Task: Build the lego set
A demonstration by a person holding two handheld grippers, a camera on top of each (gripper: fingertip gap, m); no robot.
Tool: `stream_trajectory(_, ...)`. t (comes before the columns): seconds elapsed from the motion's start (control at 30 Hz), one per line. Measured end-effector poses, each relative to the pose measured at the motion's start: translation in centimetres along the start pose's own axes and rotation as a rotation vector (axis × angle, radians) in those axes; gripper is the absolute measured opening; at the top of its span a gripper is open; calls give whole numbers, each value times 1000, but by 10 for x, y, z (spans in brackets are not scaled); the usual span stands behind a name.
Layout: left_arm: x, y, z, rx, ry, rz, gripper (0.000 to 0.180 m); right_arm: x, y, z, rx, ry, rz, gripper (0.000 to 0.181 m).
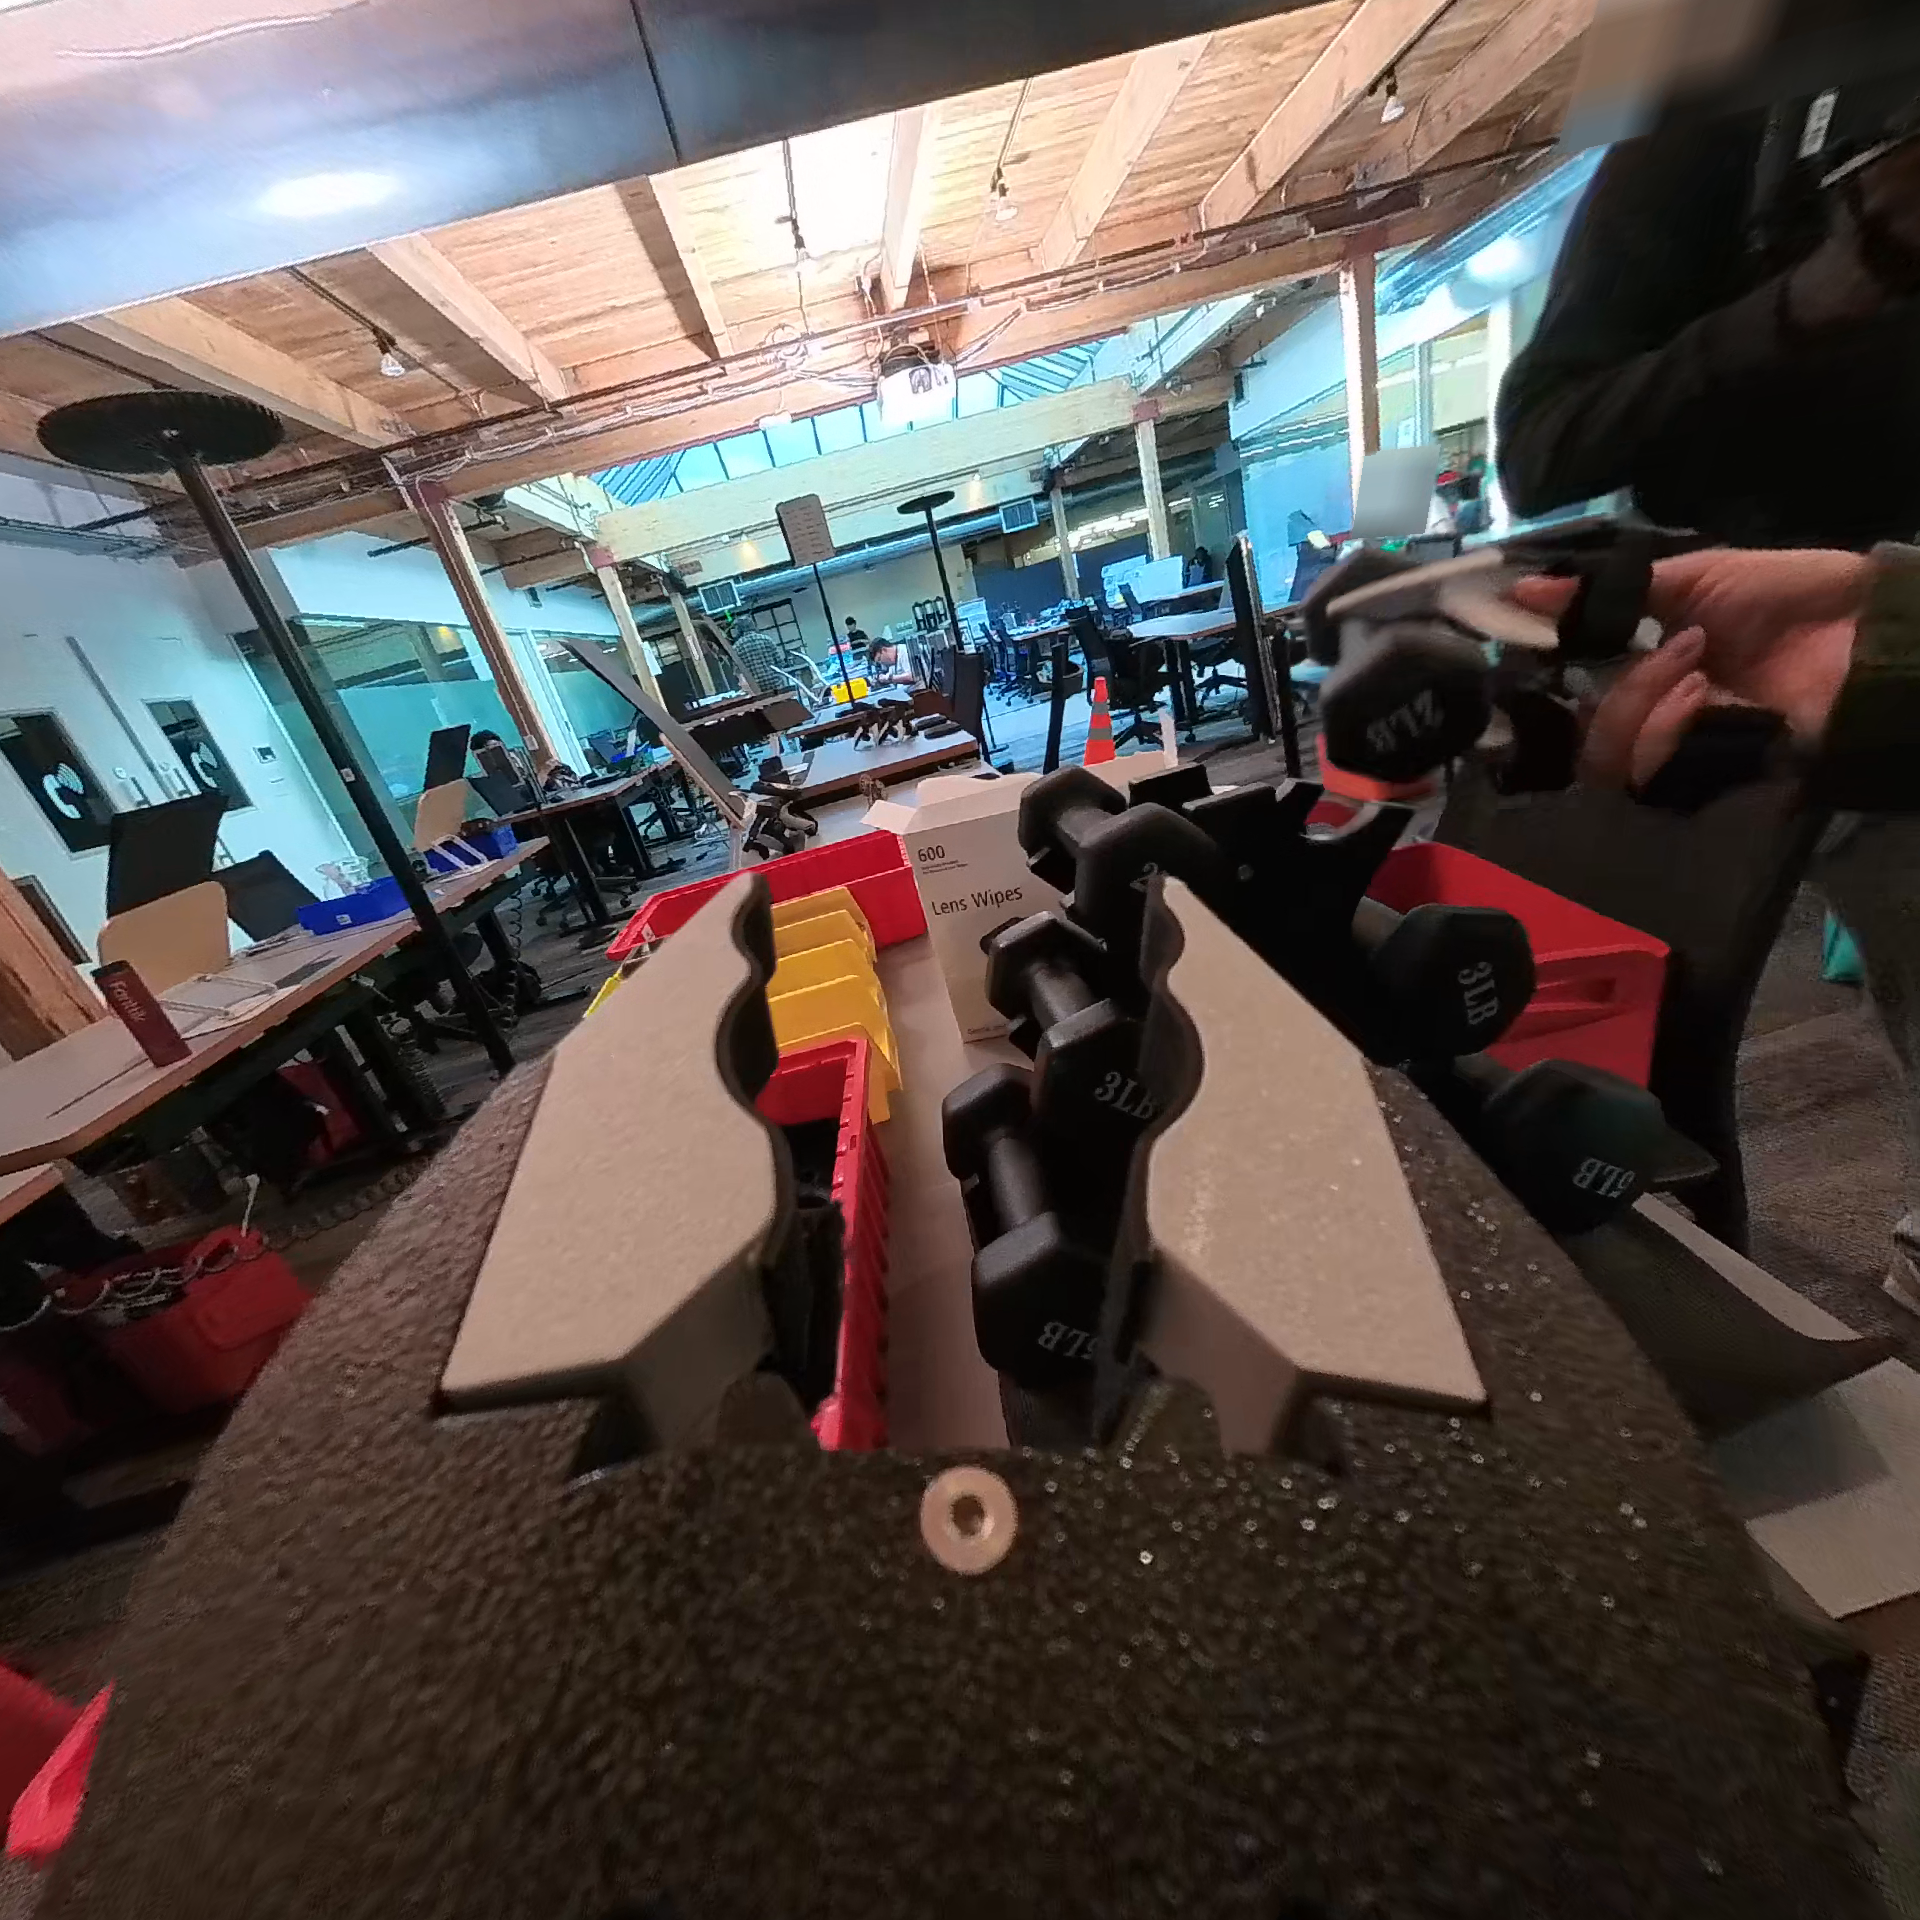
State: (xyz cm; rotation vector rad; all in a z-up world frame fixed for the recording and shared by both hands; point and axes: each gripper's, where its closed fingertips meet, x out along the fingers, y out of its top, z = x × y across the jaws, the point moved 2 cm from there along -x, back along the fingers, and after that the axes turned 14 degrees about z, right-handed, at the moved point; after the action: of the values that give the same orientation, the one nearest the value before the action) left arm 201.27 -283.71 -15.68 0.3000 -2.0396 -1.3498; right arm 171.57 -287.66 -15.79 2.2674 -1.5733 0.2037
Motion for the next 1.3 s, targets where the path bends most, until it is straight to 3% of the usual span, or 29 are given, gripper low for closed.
stream_trajectory(0.17, 12, 0, 1, -19, -39, 15, 69, -8, 12, -68, -150, 165, 168, 30)
stream_trajectory(0.3, 27, 6, -8, -68, -50, 51, 69, -37, 14, -112, -277, 217, 399, 31)
stream_trajectory(0.47, 46, 15, -37, -106, -58, 107, 69, -103, 9, -93, -431, 8, 636, 31)
stream_trajectory(0.67, 63, 21, -86, -104, 23, 154, 68, -181, -20, -23, -340, -271, 795, 30)
stream_trajectory(0.77, 63, 30, -116, -76, 101, 208, 67, -196, -20, -18, -371, -300, 828, 30)
stream_trajectory(0.87, 66, 36, -129, -90, 165, 240, 66, -188, -17, -75, -537, -54, 827, 30)
stream_trajectory(1.0, 74, 40, -129, -98, 166, 264, 66, -168, -48, -201, -861, 546, 671, 31)
stream_trajectory(1.07, 77, 41, -126, -124, 161, 277, 66, -163, -69, -244, -944, 743, 575, 31)
stream_trajectory(1.17, 79, 43, -118, -129, 131, 275, 66, -158, -89, -272, -993, 864, 491, 31)
stream_trajectory(1.3, 71, 50, -124, -107, 160, 292, 66, -146, -74, -257, -993, 715, 572, 31)
